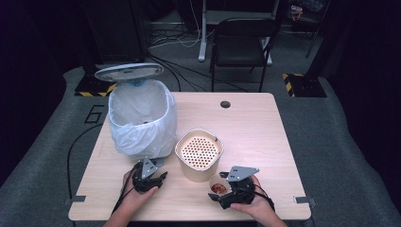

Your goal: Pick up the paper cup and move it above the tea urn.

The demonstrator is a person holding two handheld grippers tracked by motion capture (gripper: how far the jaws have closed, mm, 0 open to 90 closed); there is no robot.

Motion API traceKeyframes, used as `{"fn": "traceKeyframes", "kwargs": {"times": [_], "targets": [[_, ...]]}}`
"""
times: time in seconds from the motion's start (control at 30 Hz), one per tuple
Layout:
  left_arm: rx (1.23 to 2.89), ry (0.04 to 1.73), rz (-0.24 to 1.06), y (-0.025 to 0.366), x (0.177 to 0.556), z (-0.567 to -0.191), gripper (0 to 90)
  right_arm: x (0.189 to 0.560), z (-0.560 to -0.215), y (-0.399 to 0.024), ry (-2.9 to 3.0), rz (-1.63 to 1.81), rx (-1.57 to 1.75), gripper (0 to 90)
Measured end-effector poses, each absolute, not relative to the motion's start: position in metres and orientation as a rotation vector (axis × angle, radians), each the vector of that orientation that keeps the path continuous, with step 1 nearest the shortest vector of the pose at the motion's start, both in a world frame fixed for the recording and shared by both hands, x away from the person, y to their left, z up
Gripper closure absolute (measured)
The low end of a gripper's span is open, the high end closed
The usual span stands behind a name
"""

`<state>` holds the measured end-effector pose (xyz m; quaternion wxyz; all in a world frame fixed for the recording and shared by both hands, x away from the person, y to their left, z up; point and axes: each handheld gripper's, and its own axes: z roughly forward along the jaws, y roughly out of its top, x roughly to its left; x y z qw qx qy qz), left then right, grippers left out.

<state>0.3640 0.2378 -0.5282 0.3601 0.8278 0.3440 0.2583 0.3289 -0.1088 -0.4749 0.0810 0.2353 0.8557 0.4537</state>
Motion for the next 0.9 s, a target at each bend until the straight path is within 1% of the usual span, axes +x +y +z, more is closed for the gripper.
{"fn": "traceKeyframes", "kwargs": {"times": [0.5, 0.57, 0.67, 0.9], "targets": [[2.131, 0.89, 0.661, 0.238, 0.364, -0.528, 38.1, 0.33, -0.486, -0.107, 2.583, 1.307, 0.71, 18.7], [2.131, 0.89, 0.661, 0.238, 0.364, -0.528, 38.1, 0.33, -0.486, -0.107, 2.582, 1.297, 0.699, 20.3], [2.131, 0.89, 0.661, 0.238, 0.364, -0.528, 38.1, 0.33, -0.487, -0.107, 2.568, 1.292, 0.697, 26.0], [2.132, 0.889, 0.663, 0.238, 0.364, -0.528, 38.1, 0.331, -0.487, -0.108, 2.582, 1.298, 0.686, 29.3]]}}
